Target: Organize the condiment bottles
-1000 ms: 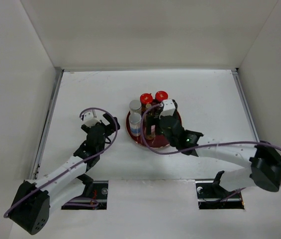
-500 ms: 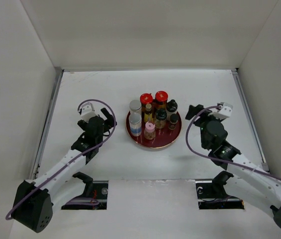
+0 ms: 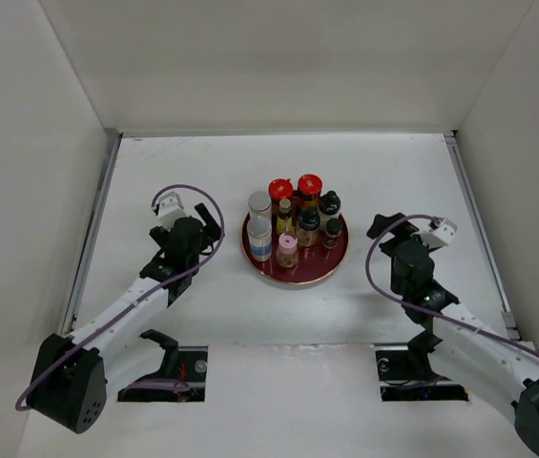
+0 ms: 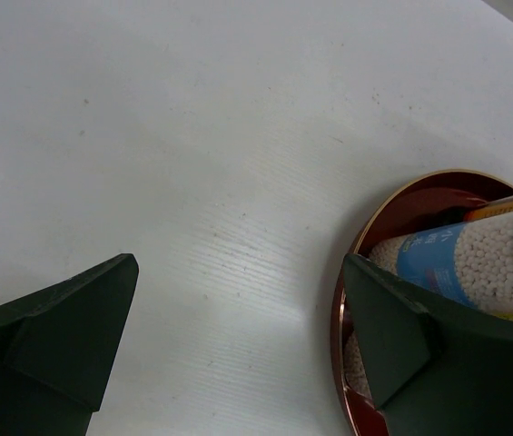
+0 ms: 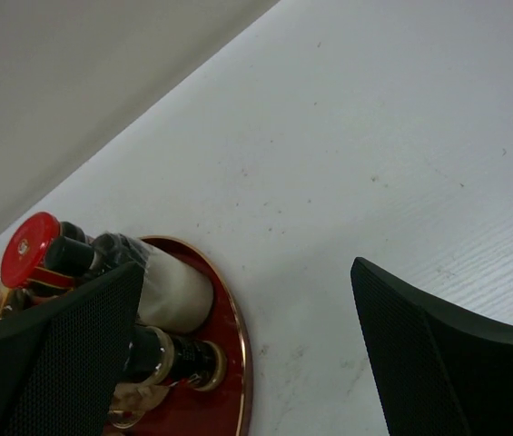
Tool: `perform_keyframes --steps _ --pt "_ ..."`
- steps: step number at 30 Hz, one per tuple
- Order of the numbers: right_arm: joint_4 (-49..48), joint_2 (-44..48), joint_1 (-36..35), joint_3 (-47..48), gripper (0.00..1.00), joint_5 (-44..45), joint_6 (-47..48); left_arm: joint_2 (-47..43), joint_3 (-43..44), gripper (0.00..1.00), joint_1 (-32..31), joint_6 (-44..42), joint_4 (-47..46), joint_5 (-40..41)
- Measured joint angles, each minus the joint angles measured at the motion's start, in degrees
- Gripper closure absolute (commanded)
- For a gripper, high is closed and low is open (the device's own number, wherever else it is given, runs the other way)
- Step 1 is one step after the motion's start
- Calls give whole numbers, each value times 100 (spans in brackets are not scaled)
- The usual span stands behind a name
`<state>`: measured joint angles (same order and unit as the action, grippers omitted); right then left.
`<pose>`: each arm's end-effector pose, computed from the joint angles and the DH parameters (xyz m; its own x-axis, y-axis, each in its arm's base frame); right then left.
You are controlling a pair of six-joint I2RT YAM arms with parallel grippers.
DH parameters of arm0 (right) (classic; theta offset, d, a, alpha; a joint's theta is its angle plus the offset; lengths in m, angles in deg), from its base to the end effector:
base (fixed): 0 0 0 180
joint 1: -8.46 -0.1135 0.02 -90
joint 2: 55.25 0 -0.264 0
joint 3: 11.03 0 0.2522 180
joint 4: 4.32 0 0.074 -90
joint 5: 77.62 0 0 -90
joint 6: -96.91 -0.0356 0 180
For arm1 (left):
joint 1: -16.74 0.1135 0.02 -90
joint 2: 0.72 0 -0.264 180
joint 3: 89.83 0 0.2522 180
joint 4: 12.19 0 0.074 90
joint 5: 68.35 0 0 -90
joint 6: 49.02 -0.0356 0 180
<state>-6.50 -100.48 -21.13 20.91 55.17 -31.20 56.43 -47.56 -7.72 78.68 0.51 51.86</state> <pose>0.1665 0.0668 0.2237 0.0023 0.5221 -0.8529 0.2744 0.8198 0.5026 0.2017 -0.0721 0.2220 -0.3040 -0.4423 -0.8438 -0.2958 0.8857 -0.3577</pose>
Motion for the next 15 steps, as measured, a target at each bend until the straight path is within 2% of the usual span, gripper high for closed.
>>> perform_keyframes --steps 15 --pt "-264 -33 -2 -66 0 -146 -136 59 323 0 -264 -160 -42 0"
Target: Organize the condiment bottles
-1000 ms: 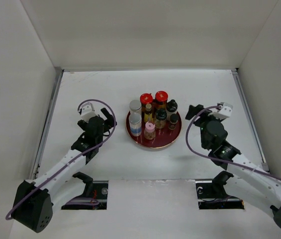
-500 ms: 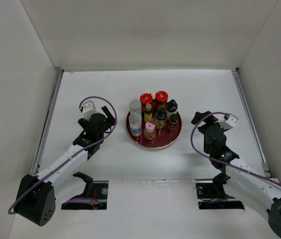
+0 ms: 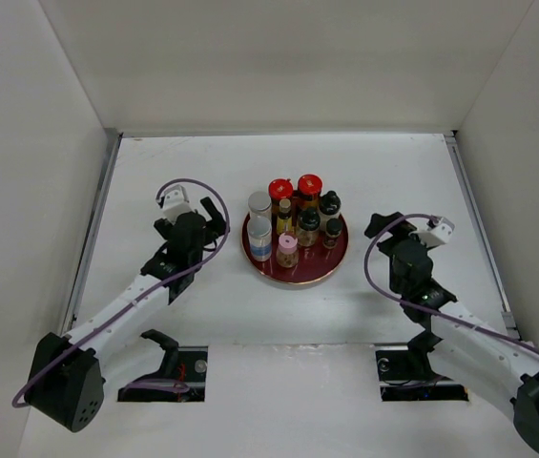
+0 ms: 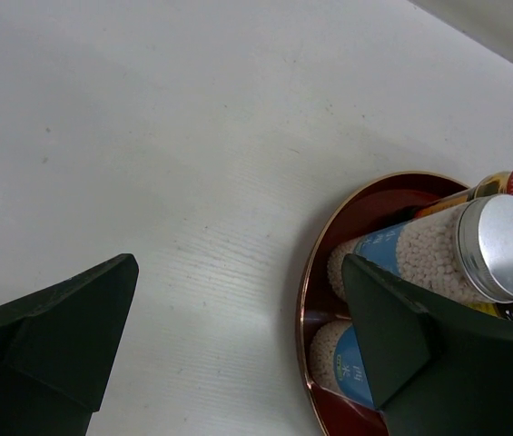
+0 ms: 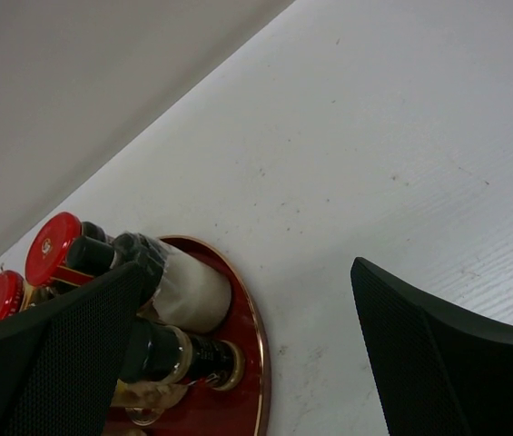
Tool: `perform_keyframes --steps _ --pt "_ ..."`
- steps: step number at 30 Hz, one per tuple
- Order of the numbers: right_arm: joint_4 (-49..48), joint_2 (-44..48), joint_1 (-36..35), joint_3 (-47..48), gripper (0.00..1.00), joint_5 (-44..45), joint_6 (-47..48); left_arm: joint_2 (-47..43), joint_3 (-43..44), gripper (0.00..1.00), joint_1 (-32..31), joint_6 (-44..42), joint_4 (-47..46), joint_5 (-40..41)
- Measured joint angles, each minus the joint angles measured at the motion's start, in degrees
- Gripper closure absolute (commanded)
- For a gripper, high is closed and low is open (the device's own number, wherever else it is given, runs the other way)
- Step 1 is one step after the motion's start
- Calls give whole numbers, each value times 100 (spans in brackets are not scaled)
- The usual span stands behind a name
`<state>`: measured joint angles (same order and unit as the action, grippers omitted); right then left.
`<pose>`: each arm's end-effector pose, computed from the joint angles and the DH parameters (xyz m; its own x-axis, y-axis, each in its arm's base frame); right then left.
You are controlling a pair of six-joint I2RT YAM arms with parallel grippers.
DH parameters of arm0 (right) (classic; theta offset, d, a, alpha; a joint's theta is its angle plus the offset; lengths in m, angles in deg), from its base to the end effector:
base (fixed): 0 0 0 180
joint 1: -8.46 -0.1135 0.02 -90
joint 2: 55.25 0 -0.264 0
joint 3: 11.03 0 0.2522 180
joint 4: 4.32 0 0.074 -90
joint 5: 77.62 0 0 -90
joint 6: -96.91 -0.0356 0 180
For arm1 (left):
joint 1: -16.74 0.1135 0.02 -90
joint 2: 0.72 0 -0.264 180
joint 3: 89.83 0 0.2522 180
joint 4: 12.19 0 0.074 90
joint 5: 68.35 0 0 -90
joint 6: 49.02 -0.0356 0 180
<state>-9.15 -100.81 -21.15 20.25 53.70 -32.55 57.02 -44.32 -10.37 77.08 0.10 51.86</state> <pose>0.1672 0.0680 0.2232 0.0138 0.5569 -0.8305 0.2414 0.8041 0.5432 0.2048 -0.0847 0.2398 -0.2904 -0.4233 -0.8582 -0.2287 0.9015 -0.3673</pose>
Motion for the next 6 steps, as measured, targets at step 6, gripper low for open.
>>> perform_keyframes --steps 6 --pt "2 -153 2 0 0 -46 0 7 0 0 -83 -17 0 0"
